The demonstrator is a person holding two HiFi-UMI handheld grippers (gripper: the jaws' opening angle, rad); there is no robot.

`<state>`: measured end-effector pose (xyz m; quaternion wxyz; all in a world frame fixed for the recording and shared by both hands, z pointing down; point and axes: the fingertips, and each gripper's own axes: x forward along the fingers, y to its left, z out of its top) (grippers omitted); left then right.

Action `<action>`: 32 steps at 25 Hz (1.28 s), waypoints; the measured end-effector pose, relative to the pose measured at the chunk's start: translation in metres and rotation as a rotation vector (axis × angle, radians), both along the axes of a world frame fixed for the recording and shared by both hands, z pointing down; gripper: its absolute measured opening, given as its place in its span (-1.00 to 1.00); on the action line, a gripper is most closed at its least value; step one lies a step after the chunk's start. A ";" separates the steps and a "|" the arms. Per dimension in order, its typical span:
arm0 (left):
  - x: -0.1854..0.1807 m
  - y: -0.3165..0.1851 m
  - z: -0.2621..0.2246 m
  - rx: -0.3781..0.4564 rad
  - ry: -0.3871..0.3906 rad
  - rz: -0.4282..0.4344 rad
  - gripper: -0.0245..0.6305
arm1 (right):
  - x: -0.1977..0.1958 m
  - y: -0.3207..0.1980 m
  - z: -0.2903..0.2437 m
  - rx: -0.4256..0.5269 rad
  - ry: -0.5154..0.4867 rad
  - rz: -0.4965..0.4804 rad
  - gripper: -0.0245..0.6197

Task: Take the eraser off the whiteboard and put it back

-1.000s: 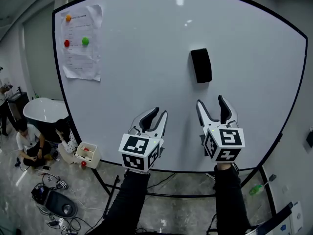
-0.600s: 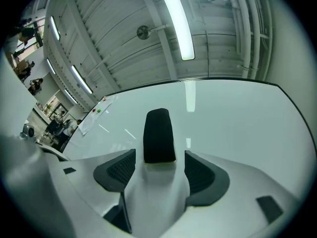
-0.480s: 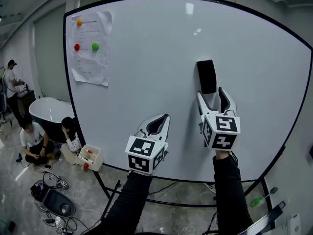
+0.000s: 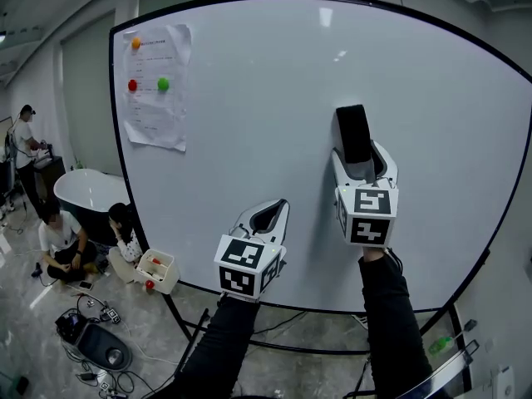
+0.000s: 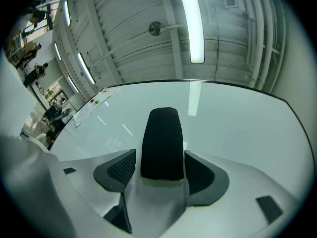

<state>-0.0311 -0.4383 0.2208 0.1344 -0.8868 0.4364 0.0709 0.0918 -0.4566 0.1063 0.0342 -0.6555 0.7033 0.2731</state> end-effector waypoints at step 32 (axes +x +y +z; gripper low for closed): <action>0.000 -0.003 0.011 -0.033 0.031 0.012 -0.91 | 0.031 0.045 0.000 0.093 -0.060 0.007 -0.07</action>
